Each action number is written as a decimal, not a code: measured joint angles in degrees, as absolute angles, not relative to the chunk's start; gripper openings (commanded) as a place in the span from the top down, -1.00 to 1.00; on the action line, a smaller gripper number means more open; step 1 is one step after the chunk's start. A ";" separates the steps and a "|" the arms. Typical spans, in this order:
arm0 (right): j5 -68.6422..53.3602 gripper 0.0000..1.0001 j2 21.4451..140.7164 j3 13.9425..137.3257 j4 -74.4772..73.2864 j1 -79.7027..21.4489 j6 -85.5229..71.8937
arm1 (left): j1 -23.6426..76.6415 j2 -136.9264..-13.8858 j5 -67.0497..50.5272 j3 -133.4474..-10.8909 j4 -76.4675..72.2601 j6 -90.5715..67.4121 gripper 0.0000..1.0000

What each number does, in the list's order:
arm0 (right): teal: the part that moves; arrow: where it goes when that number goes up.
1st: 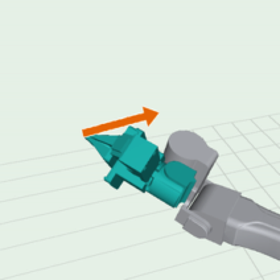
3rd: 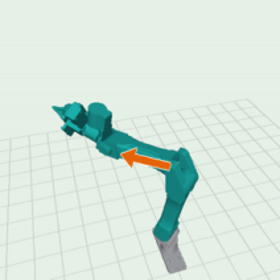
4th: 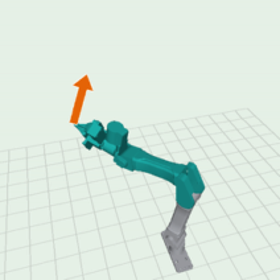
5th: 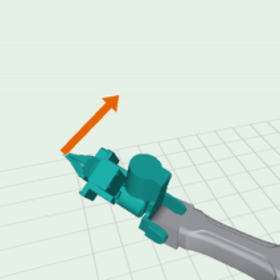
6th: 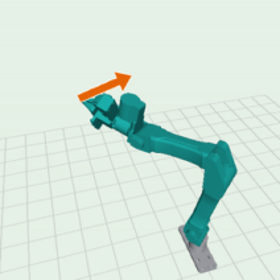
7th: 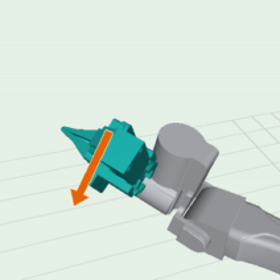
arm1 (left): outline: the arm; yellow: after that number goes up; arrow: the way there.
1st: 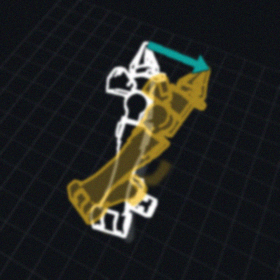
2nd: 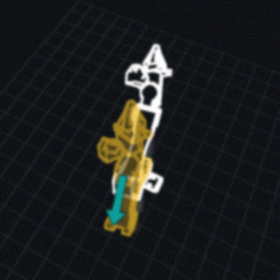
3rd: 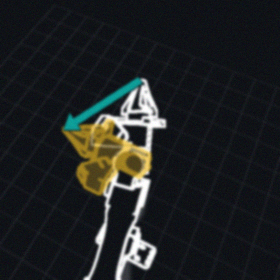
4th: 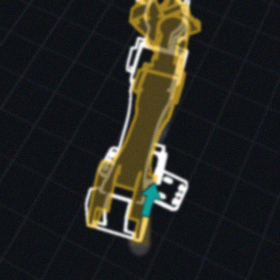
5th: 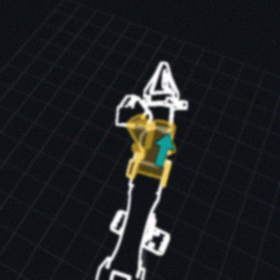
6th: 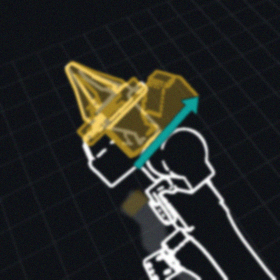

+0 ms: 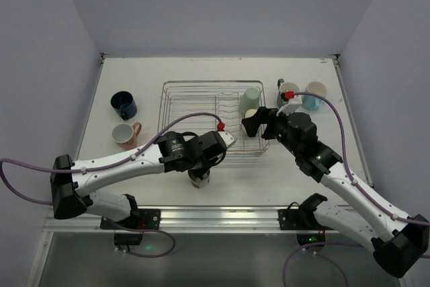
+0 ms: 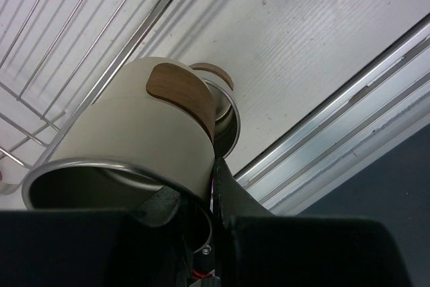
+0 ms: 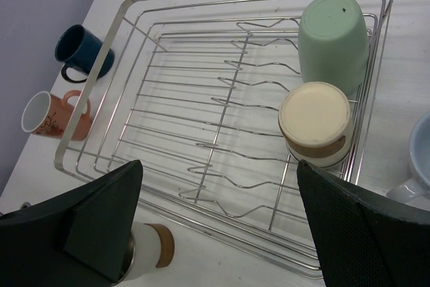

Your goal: Unload the cups from the dish rack

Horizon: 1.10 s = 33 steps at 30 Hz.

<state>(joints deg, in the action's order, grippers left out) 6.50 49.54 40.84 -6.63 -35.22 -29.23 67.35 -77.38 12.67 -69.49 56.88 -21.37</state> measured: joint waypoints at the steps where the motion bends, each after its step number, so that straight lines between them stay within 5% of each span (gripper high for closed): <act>1: 6.50 -0.98 49.54 40.84 -6.63 -35.22 -29.21 | 67.51 -77.43 12.67 -69.52 57.28 -21.39 1.00; 24: 6.46 -0.98 50.37 40.75 -6.63 -34.85 -28.88 | 69.54 -79.37 10.81 -70.00 62.06 -20.47 1.00; 33: 6.52 -0.98 51.42 40.73 -6.59 -34.81 -28.71 | 69.54 -81.43 10.68 -70.00 62.28 -19.42 0.85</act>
<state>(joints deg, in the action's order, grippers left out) 6.52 51.42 40.73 -6.59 -34.81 -28.71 69.54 -81.43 10.68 -70.00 62.28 -19.42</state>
